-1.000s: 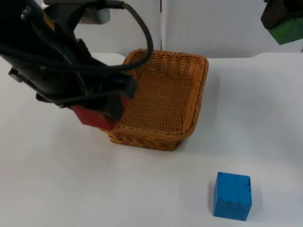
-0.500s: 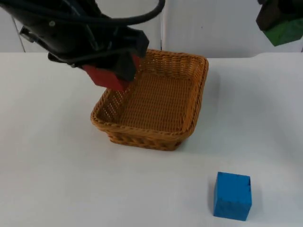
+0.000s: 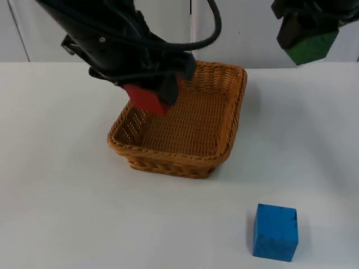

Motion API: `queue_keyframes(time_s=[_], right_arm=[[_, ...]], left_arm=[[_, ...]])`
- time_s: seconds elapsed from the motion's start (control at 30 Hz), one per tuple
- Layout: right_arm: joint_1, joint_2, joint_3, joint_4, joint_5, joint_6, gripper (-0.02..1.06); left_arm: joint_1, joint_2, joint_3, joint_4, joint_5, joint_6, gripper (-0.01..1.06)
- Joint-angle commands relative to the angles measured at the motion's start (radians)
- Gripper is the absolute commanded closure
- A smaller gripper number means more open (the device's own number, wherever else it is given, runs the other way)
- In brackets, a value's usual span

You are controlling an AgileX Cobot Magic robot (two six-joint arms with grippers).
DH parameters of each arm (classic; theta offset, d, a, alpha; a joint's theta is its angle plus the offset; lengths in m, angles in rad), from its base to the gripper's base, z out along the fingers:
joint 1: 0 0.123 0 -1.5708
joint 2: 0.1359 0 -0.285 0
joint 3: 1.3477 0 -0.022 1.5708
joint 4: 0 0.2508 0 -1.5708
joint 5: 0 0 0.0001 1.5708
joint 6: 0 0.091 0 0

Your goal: Pick up one cube with each hand and place exactly two cubes into the same basket, leaving the remaining cube outside.

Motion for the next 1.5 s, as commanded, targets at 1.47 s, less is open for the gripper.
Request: queue_keyframes(time_s=[1.47], right_arm=[[0.087, 0.507, -0.513, 0.086, -0.063, -0.057, 1.05]], left_arm=[[0.050, 0.440, -0.266, 0.053, -0.117, 0.124, 1.05]])
